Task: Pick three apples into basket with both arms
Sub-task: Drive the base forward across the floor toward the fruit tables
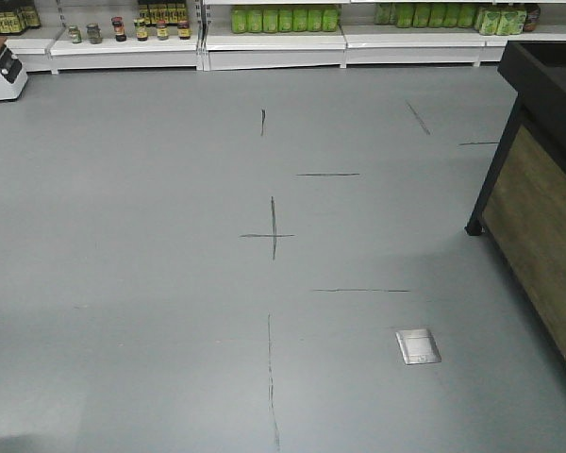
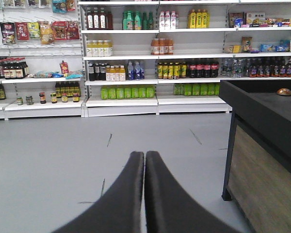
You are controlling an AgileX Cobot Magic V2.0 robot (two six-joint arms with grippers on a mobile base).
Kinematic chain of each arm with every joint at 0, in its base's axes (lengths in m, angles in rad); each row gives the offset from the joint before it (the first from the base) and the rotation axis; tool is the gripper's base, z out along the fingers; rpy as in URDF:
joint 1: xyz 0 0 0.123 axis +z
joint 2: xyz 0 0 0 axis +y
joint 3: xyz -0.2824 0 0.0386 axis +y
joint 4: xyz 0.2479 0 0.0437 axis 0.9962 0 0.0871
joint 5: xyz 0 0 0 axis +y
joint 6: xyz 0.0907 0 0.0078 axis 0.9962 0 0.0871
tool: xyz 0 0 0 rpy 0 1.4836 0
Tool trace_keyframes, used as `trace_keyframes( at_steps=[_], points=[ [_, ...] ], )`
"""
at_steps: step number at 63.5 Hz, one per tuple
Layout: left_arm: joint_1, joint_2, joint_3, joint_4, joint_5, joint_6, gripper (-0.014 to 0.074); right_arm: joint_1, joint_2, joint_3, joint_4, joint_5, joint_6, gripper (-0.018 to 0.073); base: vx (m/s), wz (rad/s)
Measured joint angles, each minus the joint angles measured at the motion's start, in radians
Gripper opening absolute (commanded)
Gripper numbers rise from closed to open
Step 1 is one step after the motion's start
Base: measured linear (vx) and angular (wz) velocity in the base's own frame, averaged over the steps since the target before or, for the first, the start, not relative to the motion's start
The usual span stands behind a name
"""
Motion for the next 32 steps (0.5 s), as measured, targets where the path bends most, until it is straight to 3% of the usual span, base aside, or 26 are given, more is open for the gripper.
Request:
trace_keyframes(
  at_steps=[32],
  points=[
    [0.000,0.000,0.000,0.000,0.000,0.000,-0.0006,0.000,0.000,0.000,0.000,0.000,0.000,-0.0009,0.16,-0.08]
  ],
)
